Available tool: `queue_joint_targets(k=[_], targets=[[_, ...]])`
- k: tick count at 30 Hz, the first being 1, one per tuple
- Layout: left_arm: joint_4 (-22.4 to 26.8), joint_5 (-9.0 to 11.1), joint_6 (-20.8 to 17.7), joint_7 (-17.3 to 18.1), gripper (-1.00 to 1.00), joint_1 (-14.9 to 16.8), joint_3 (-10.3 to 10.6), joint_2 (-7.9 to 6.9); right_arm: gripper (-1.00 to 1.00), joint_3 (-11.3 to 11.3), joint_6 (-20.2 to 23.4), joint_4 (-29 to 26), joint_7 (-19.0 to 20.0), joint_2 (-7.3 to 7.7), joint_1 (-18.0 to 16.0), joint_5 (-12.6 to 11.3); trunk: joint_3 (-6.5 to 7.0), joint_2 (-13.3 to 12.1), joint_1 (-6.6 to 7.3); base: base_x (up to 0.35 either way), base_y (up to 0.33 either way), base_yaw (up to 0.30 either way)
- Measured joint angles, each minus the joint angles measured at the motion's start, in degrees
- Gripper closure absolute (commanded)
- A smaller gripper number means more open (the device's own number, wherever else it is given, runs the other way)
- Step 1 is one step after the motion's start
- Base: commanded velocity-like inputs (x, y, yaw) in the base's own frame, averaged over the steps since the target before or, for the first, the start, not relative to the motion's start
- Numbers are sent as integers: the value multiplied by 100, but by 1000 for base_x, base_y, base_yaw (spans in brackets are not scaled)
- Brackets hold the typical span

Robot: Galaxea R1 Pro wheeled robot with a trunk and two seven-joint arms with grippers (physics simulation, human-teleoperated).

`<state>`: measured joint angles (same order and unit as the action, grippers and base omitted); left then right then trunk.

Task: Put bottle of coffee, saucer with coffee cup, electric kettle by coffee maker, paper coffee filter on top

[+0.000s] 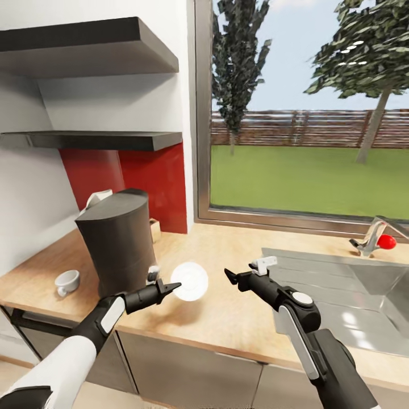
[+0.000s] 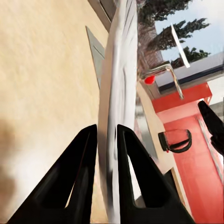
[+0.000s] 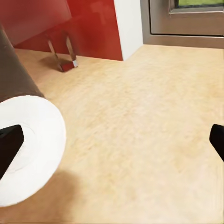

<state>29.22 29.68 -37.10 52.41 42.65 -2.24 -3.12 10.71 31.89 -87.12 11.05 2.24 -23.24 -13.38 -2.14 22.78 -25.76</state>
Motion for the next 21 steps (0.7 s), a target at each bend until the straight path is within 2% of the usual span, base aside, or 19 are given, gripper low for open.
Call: queue_joint_targets(k=[3, 5, 8, 12, 14, 17, 18, 21], targets=[[-80, 58, 47, -141, 100, 0, -59, 2, -100, 0, 1, 0, 0, 0, 0, -1, 0, 0, -1, -194, -128, 195], [-93, 130, 64, -232, 100, 1, -163, 3, -100, 0, 0, -1, 0, 1, 1, -1, 0, 0, 1, -73, -49, 61], [-98, 164, 71, -388, 100, 1, -212, 9, -100, -1, 0, -1, -7, 1, 1, -1, 0, 1, 1, -25, -17, 21], [-100, 169, 73, -502, 100, 1, -231, 83, -100, -1, 0, 0, -14, 0, 1, 6, 0, 0, 2, -4, -3, 3], [-99, 195, 65, -727, 100, 1, -272, 108, -100, -1, 0, 6, -17, 1, 1, 13, 0, 0, 1, 0, 0, 0], [-92, 350, 59, -1010, 100, 1, -558, 103, -100, -1, 0, 7, -18, 1, 1, 15, 0, 0, 1, 0, 0, 0], [-91, 407, 56, -1190, 100, 1, -779, 96, -100, -1, 0, 7, -18, 1, 1, 16, 0, 0, 1, 0, 0, 0], [-91, 436, 52, -1582, 100, 1, -1108, 74, -100, -7, 0, 8, -25, -1, 1, 16, 0, 0, 1, 0, 0, 0]])
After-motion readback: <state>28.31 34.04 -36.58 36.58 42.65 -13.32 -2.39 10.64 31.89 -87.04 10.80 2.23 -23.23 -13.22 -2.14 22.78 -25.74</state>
